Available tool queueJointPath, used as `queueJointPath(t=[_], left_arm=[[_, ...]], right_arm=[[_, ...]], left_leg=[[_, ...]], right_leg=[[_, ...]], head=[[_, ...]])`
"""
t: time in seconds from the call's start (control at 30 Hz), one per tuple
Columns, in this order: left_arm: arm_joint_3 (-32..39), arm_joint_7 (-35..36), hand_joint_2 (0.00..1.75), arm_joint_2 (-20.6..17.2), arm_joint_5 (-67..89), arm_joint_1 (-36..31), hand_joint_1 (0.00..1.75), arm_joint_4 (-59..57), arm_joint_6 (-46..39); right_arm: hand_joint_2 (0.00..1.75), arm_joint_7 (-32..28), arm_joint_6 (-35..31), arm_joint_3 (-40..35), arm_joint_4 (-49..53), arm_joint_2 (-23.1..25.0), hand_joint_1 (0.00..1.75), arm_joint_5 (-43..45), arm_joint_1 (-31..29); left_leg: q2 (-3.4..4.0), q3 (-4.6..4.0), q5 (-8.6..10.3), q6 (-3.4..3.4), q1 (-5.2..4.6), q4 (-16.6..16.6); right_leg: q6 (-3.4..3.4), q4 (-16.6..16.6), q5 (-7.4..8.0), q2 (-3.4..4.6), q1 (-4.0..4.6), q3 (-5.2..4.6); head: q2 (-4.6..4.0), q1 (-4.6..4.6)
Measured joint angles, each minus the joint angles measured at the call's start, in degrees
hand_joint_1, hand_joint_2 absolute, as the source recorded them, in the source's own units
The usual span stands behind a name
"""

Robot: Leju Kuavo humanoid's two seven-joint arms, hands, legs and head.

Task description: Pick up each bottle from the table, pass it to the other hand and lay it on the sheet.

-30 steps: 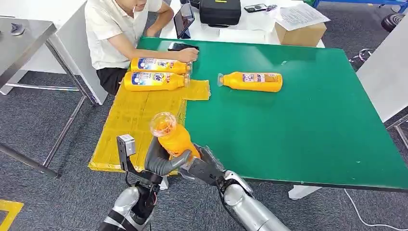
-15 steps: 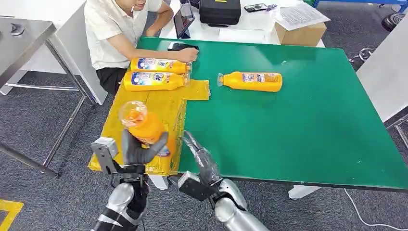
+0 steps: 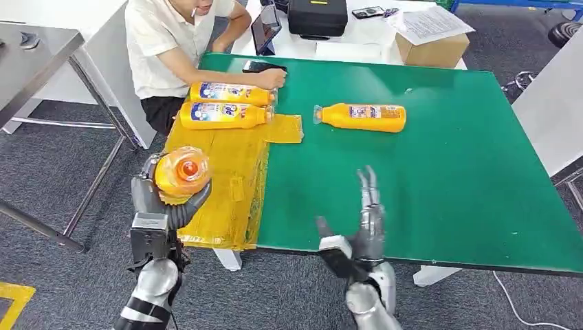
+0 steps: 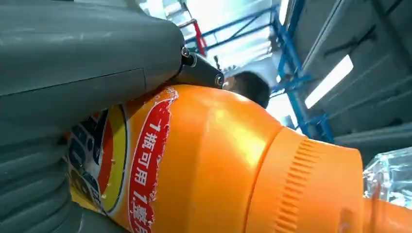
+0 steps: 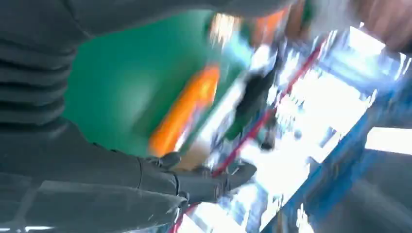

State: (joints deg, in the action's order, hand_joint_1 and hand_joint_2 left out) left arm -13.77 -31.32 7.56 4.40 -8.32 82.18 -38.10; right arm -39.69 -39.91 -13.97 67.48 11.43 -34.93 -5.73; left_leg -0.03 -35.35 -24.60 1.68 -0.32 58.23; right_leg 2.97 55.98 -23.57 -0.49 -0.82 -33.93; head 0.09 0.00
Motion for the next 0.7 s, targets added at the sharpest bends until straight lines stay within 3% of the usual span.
queueJointPath(t=[0.07,0.13,0.33,0.5,0.57,0.6,0.63,0.7], left_arm=[[0.24,3.35,1.75,-0.61,3.52,-0.15,1.75,-0.07,1.62],[-2.08,19.56,1.75,-4.77,30.32,-4.42,1.75,-7.70,9.90],[-3.98,21.11,1.75,-6.99,32.96,-6.85,1.75,-12.81,11.43],[-6.65,24.61,1.75,-7.12,40.32,-13.30,1.75,-22.92,23.15],[-7.35,24.52,1.75,-6.60,40.67,-16.19,1.43,-27.15,26.19],[-7.80,24.35,1.75,-6.25,40.91,-17.43,0.94,-29.08,27.38],[-8.22,24.15,1.75,-6.03,41.02,-18.48,0.05,-30.56,28.07],[-8.83,23.63,1.75,-5.48,40.78,-20.40,0.00,-33.43,29.65]], right_arm=[[0.00,-0.15,-0.22,5.83,3.89,0.63,0.00,-0.89,1.03],[0.00,-0.20,-0.26,10.52,6.53,0.83,0.00,3.13,2.26],[0.00,-0.26,-0.24,11.70,7.16,0.79,0.00,3.76,2.79],[0.00,-0.26,-0.24,9.40,6.37,0.76,0.00,7.45,1.94],[0.00,-0.26,-0.24,7.81,5.61,0.74,0.00,8.86,1.39],[0.00,-0.26,-0.24,6.81,5.15,0.74,0.00,9.51,1.16],[0.00,-0.26,-0.24,6.04,4.80,0.72,0.00,9.86,0.96],[0.00,-0.26,-0.24,4.58,4.02,0.66,0.00,11.01,0.44]], left_leg=[[0.02,0.01,0.00,0.00,-0.01,0.00],[0.17,0.02,0.09,-0.07,0.01,0.00],[0.37,0.02,0.10,-0.09,0.03,0.00],[0.17,0.00,0.15,-0.11,0.03,0.00],[0.17,0.01,0.19,-0.09,0.02,0.00],[0.17,0.00,0.19,-0.09,0.02,0.00],[0.16,0.01,0.19,-0.09,0.02,0.00],[0.16,0.00,0.20,-0.09,0.02,0.01]], right_leg=[[0.01,0.00,0.01,0.02,0.00,-0.02],[-0.02,0.03,0.05,0.06,0.02,-0.09],[-0.02,0.08,0.05,0.22,0.03,-0.16],[-0.02,0.10,0.06,0.17,0.02,-0.12],[-0.01,0.10,0.07,0.17,0.02,-0.11],[-0.01,0.10,0.08,0.16,0.01,-0.10],[0.00,0.10,0.08,0.16,0.02,-0.09],[0.00,0.11,0.08,0.16,0.01,-0.08]], head=[[0.00,-0.04],[0.00,-0.04],[0.00,-0.09],[0.00,-0.05],[0.00,-0.04],[0.00,-0.05],[0.00,-0.04],[0.00,-0.04]])
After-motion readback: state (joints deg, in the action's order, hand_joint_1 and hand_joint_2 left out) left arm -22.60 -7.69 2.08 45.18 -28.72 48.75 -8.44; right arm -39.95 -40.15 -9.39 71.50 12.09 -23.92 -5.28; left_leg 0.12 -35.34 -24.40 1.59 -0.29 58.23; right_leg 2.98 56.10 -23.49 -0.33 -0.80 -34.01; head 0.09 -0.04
